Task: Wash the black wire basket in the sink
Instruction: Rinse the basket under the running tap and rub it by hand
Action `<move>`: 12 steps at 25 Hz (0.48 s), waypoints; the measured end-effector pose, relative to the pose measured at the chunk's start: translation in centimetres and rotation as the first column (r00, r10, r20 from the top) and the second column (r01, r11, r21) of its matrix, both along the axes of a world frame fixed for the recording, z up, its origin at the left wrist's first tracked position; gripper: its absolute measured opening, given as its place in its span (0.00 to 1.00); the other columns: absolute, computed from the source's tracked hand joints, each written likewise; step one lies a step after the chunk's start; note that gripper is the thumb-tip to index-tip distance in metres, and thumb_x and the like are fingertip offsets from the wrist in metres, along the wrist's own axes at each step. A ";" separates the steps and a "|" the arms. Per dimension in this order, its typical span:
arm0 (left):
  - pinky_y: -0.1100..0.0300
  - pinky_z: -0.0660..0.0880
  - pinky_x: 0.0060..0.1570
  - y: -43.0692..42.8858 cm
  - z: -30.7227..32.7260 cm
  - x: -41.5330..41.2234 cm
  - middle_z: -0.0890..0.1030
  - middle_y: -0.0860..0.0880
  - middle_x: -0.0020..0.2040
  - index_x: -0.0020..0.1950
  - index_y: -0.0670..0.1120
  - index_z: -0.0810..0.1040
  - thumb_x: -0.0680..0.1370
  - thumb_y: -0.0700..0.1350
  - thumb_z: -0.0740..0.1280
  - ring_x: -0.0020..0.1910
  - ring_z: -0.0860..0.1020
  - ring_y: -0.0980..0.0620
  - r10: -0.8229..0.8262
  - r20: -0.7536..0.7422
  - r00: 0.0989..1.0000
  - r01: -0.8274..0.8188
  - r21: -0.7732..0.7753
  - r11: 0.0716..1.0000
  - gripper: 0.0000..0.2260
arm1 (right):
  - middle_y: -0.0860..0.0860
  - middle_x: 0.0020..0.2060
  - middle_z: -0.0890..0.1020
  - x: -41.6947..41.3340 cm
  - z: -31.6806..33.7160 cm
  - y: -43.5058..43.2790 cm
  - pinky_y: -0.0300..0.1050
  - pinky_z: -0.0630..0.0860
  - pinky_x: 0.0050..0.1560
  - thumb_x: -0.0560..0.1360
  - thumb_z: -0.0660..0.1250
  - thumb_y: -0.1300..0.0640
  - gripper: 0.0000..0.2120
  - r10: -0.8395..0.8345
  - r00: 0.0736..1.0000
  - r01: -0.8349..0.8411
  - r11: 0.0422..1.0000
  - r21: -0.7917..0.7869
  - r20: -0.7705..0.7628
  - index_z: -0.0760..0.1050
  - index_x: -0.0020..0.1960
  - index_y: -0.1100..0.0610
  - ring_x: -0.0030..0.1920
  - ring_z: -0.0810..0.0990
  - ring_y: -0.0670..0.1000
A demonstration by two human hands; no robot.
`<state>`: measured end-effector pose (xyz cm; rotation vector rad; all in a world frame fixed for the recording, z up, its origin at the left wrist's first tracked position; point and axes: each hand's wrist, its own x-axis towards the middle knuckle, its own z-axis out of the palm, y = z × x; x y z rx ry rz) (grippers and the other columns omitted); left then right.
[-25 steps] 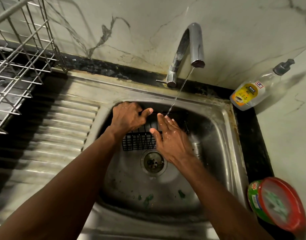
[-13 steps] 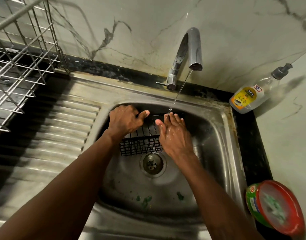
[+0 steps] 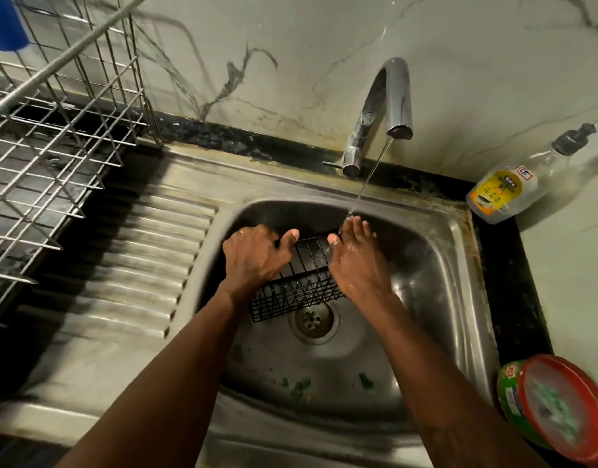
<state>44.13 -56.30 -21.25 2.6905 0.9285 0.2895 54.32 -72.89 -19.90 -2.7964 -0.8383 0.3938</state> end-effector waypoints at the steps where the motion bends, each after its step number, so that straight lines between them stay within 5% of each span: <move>1: 0.54 0.72 0.42 0.0 0.1 0.0 0.82 0.45 0.36 0.33 0.49 0.79 0.77 0.72 0.54 0.43 0.81 0.41 0.001 0.002 1.000 -0.001 -0.036 0.999 0.31 | 0.54 0.81 0.48 0.0 -0.1 -0.7 0.50 0.39 0.79 0.86 0.44 0.46 0.28 0.030 0.999 -0.030 0.999 -0.020 0.017 0.48 0.82 0.58 0.81 0.44 0.52; 3: 0.54 0.74 0.42 0.3 0.2 0.0 0.80 0.46 0.33 0.29 0.49 0.74 0.76 0.73 0.54 0.41 0.81 0.41 0.014 0.018 1.000 -0.012 -0.099 0.995 0.31 | 0.51 0.81 0.51 1.1 0.0 -1.9 0.53 0.39 0.80 0.86 0.46 0.49 0.25 0.097 0.995 -0.098 0.995 0.034 0.028 0.50 0.82 0.55 0.81 0.45 0.49; 6: 0.55 0.71 0.38 0.3 0.2 -0.2 0.76 0.47 0.29 0.27 0.48 0.70 0.76 0.73 0.53 0.37 0.79 0.41 0.063 0.064 0.996 -0.051 -0.171 0.984 0.32 | 0.49 0.79 0.62 2.5 1.8 -2.0 0.49 0.55 0.79 0.86 0.53 0.52 0.22 0.063 0.997 -0.035 0.908 0.418 -0.054 0.62 0.79 0.53 0.79 0.56 0.48; 8: 0.55 0.66 0.33 0.2 0.2 -0.1 0.71 0.47 0.25 0.26 0.44 0.67 0.76 0.73 0.54 0.31 0.76 0.42 0.071 0.127 0.989 -0.038 -0.244 0.969 0.34 | 0.50 0.71 0.72 3.3 3.3 -1.5 0.38 0.70 0.64 0.85 0.58 0.51 0.18 -0.011 0.992 0.076 0.853 0.516 -0.128 0.69 0.73 0.52 0.70 0.70 0.50; 10: 0.52 0.65 0.30 0.3 -0.1 0.0 0.66 0.46 0.22 0.27 0.42 0.62 0.76 0.74 0.56 0.25 0.71 0.42 0.067 0.225 0.972 0.010 -0.326 0.945 0.36 | 0.51 0.56 0.78 3.8 4.7 -0.6 0.37 0.69 0.43 0.84 0.59 0.48 0.11 -0.105 0.983 0.161 0.884 0.439 -0.149 0.74 0.60 0.52 0.54 0.77 0.52; 12: 0.51 0.64 0.27 0.6 -0.4 -0.2 0.63 0.46 0.22 0.27 0.42 0.60 0.77 0.72 0.58 0.23 0.65 0.44 0.071 0.307 0.949 0.050 -0.368 0.929 0.36 | 0.50 0.44 0.77 4.1 5.9 0.3 0.42 0.65 0.37 0.83 0.60 0.48 0.11 -0.107 0.992 0.125 0.904 0.409 -0.068 0.73 0.48 0.54 0.45 0.76 0.52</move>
